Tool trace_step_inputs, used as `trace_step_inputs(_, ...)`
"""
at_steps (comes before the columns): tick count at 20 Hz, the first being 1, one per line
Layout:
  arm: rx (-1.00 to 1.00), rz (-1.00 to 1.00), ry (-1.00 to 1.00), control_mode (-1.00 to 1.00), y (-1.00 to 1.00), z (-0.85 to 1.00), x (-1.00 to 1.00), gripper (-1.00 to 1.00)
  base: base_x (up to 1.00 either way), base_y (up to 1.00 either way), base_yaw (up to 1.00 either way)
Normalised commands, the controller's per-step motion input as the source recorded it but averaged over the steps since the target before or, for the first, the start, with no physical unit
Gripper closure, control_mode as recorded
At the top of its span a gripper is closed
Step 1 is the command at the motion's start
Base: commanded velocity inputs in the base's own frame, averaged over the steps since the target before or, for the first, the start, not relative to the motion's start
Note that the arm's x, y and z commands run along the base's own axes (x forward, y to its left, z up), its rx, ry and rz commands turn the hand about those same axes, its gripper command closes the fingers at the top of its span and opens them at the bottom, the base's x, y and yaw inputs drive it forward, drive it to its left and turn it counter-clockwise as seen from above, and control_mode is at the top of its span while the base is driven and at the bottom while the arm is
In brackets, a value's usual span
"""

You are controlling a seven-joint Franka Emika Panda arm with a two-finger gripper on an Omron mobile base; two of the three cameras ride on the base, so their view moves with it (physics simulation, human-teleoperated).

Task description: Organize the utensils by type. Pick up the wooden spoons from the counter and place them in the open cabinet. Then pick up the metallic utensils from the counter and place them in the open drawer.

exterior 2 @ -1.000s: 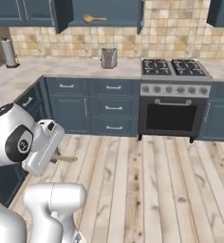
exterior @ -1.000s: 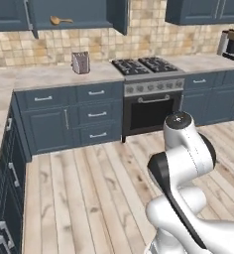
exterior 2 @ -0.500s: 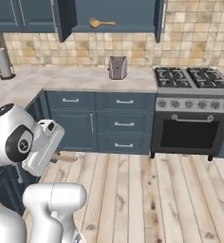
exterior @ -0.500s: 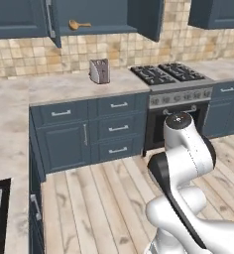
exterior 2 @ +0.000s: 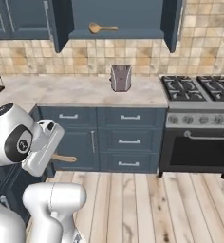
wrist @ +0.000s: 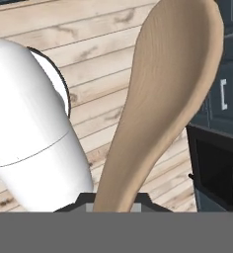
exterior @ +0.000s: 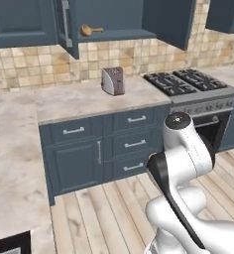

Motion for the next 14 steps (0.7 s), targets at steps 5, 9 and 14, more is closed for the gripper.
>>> trace_step_inputs(5,0.0,0.0,0.0,1.0,0.0,0.0,0.0,1.0,0.8,0.2,-0.06)
trace_step_inputs(9,0.0,0.0,0.0,1.0,0.0,0.0,0.0,1.0,0.83,-0.03,0.0)
trace_step_inputs(14,0.0,0.0,0.0,1.0,0.0,0.0,0.0,1.0,0.74,-0.2,0.0)
